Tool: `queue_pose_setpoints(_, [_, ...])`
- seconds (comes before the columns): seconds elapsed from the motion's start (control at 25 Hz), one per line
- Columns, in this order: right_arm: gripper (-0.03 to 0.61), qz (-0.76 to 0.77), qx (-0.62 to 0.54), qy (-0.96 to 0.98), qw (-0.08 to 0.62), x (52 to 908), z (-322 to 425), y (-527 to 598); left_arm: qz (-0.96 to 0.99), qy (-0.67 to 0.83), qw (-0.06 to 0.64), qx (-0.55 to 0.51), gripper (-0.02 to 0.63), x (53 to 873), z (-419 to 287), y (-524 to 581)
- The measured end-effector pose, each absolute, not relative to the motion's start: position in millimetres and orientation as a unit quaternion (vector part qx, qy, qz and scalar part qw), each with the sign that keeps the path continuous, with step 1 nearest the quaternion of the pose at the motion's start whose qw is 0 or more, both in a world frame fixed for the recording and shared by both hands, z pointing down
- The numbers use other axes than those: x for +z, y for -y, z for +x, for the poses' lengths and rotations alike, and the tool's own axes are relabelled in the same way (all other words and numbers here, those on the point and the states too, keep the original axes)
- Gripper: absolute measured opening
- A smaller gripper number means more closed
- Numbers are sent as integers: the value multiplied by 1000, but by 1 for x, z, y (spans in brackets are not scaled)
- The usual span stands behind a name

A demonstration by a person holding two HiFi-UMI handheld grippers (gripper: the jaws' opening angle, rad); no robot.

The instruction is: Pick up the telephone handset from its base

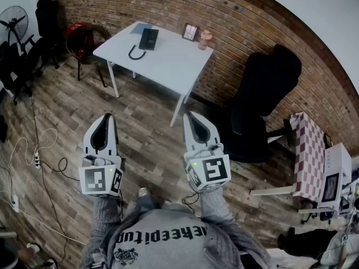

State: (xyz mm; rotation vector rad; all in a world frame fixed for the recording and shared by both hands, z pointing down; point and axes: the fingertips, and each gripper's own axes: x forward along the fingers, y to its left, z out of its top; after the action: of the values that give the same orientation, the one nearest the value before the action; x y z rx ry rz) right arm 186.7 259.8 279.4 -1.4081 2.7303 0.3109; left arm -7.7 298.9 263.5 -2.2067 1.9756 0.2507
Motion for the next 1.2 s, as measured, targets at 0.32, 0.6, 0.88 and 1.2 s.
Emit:
queue_pose_setpoints(0.32, [5, -455, 101, -884, 33, 276, 191, -271, -736, -666, 92, 78, 12, 262, -4, -310])
queue_pose_setpoints(0.6, [5, -455, 100, -884, 32, 276, 188, -269, -735, -668, 90, 76, 12, 262, -8, -308])
queue_pose_setpoints(0.88, [5, -469, 119, -874, 52, 269, 184, -253, -731, -671, 88, 82, 12, 262, -18, -290])
queue_pose_setpoints(1.2, [5, -475, 119, -871, 45, 273, 160, -227, -737, -664, 93, 88, 12, 259, -42, -262])
